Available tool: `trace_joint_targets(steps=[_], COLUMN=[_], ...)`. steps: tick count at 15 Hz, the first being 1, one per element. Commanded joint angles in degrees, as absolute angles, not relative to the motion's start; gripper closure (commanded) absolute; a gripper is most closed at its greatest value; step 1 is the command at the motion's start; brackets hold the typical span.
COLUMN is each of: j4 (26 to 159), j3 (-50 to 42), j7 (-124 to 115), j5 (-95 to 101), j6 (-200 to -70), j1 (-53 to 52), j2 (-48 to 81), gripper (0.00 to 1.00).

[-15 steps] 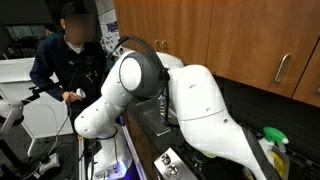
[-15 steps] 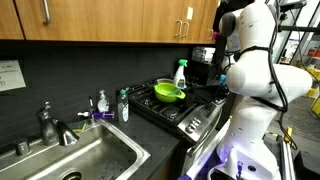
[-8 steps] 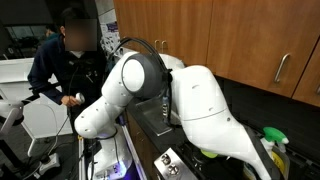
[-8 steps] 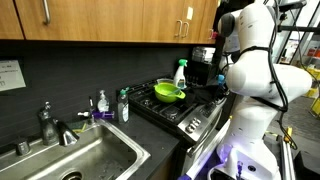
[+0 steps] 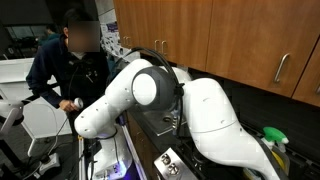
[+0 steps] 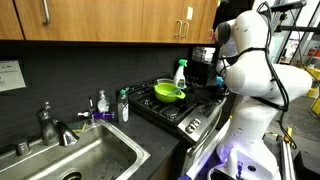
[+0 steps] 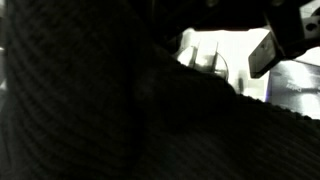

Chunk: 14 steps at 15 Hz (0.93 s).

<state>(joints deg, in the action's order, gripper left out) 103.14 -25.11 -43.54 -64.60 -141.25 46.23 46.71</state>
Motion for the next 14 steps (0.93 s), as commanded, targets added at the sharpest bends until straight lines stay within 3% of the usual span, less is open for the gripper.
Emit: trace_joint_targets(steps=[1, 14], j4=[98.75, 97.03], j3=[-25.44, -23.32], j7=[-48.36, -50.16], j5=[-60.26, -55.77], j6=[-138.65, -136.74], j1=[47.01, 47.84], j2=[48.76, 48.88], gripper=[0.0, 0.0])
